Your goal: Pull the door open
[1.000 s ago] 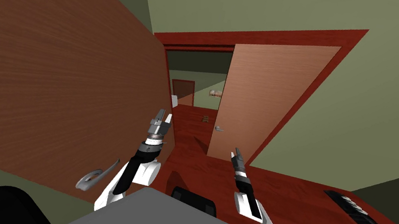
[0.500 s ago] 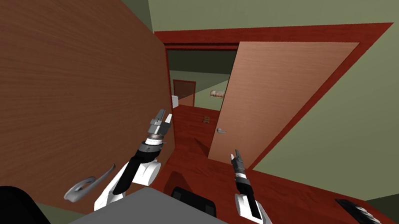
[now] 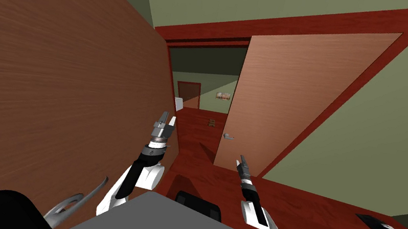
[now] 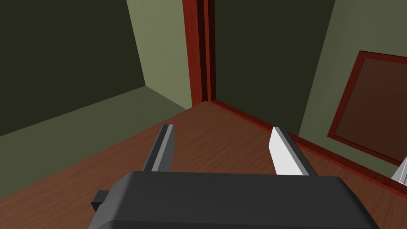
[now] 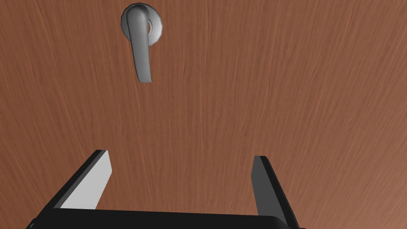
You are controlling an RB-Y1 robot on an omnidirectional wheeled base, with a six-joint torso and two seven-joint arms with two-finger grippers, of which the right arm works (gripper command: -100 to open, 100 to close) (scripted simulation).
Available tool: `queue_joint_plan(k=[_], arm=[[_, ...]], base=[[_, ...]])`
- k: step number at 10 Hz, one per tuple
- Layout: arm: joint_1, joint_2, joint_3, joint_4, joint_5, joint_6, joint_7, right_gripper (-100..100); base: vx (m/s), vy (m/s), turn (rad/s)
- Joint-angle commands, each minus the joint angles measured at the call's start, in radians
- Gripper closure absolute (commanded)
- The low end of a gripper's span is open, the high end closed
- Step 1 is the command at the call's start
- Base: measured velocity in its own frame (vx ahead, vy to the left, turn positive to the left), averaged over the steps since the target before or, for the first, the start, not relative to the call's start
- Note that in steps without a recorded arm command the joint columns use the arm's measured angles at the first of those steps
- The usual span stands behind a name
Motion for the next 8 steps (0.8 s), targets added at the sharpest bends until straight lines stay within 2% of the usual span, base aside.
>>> queue_joint_plan(k=[1, 7, 8], arm=[[-0.009, -0.008, 0.001, 0.031, -0.002, -0.008, -0.008, -100], [-0.053, -0.024, 0.005, 0.166, -0.007, -0.049, -0.028, -100], [-0.053, -0.024, 0.005, 0.166, -0.007, -0.049, -0.028, -100]], base=[[0.106, 0.026, 0.027], [0.101, 0.023, 0.024], [0.069, 0.015, 0.003]])
